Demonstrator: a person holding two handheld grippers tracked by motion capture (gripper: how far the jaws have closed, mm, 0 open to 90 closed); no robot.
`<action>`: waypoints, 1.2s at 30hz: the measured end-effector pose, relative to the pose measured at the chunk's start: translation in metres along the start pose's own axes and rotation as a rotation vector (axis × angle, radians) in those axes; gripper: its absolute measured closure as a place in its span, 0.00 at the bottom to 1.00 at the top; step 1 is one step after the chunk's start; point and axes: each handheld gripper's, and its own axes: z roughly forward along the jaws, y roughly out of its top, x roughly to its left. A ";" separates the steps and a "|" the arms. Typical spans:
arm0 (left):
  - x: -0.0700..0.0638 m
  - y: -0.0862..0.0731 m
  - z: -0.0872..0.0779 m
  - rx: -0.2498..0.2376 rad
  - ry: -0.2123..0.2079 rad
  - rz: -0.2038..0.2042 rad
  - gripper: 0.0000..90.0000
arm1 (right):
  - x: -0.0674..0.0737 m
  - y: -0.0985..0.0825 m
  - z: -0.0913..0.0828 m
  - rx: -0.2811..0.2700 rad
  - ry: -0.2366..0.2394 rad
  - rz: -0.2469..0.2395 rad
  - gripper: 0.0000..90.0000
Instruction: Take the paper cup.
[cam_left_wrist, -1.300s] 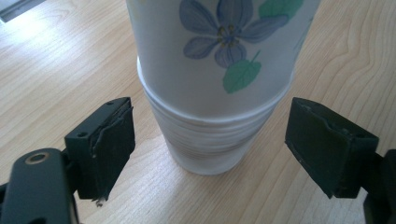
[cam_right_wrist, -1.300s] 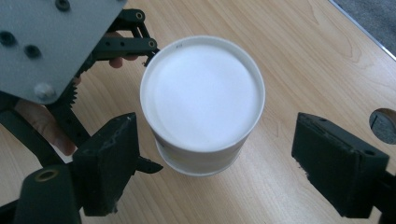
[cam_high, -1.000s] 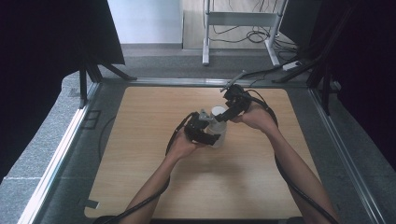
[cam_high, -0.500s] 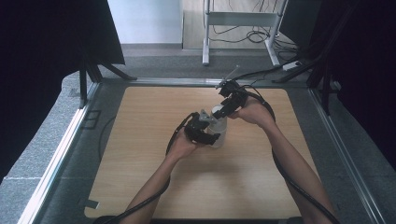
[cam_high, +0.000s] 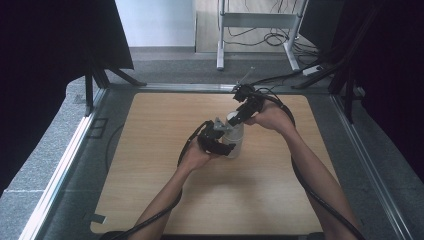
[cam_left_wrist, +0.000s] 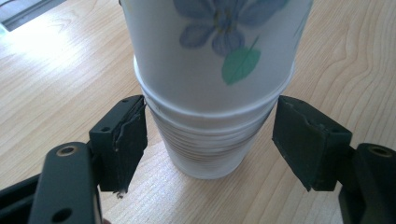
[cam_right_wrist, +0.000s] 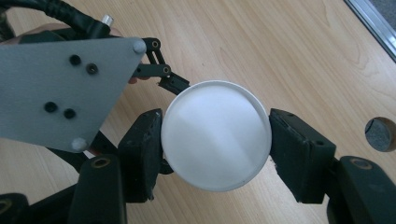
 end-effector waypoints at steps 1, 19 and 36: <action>0.000 0.000 0.000 -0.001 0.000 -0.001 0.29 | 0.000 0.000 -0.001 -0.002 -0.003 -0.002 0.41; 0.001 0.002 -0.008 0.003 -0.022 0.006 0.16 | 0.002 0.007 -0.026 -0.019 -0.018 -0.015 0.42; 0.002 0.001 -0.028 -0.004 -0.062 0.018 0.15 | 0.012 0.016 -0.062 -0.051 -0.032 -0.045 0.42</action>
